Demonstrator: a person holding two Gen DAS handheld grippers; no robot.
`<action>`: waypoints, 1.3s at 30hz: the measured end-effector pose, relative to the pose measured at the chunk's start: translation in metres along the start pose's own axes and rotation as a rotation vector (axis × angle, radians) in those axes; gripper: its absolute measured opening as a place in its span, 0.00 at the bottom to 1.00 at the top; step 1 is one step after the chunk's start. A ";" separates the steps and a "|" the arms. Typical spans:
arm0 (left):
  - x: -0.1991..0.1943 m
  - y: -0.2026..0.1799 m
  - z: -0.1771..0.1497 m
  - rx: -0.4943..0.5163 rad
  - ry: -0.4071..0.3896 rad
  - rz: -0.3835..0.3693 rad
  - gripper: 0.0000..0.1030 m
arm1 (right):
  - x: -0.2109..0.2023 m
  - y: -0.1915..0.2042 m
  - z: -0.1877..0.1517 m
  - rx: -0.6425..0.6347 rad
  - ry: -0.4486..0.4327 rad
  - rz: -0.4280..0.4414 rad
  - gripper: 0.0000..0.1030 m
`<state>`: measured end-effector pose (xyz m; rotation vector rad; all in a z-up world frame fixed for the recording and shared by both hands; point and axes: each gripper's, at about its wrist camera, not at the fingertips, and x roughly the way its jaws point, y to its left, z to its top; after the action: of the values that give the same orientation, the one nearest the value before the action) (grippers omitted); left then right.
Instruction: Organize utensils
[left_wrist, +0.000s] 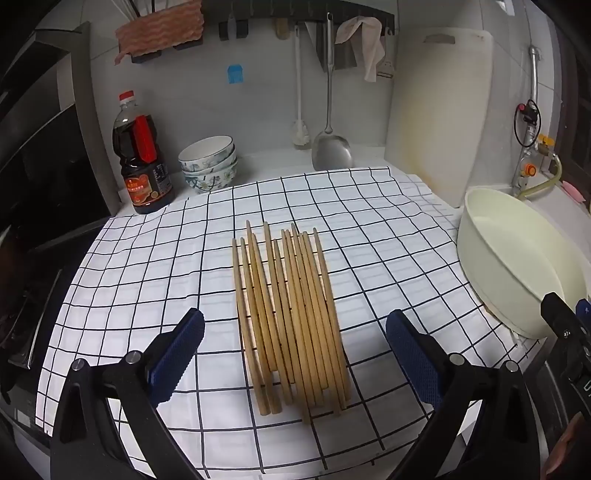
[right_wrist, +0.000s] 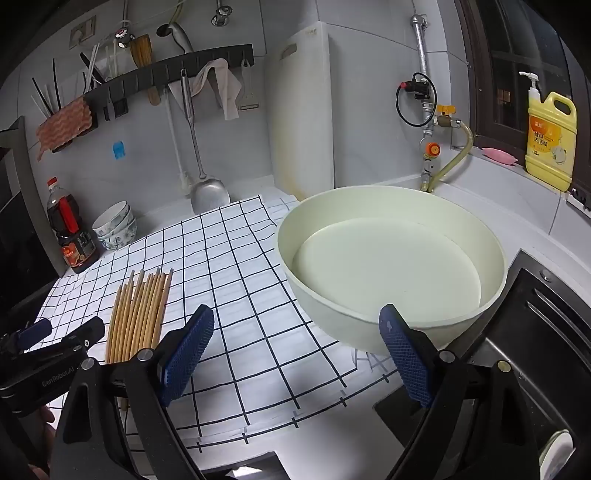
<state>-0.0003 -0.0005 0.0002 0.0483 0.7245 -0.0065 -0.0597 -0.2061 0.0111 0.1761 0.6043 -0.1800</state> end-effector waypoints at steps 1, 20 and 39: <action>0.000 0.000 0.000 -0.001 0.000 0.002 0.94 | 0.000 0.000 0.000 0.000 0.002 -0.001 0.84; -0.003 -0.003 0.002 -0.005 -0.005 -0.003 0.94 | -0.001 0.000 0.000 -0.002 0.001 -0.002 0.84; 0.004 0.005 -0.004 -0.015 -0.027 -0.005 0.94 | -0.001 0.005 -0.003 -0.022 -0.006 -0.021 0.84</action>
<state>-0.0002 0.0045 -0.0052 0.0324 0.6979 -0.0062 -0.0610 -0.2002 0.0098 0.1483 0.6023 -0.1938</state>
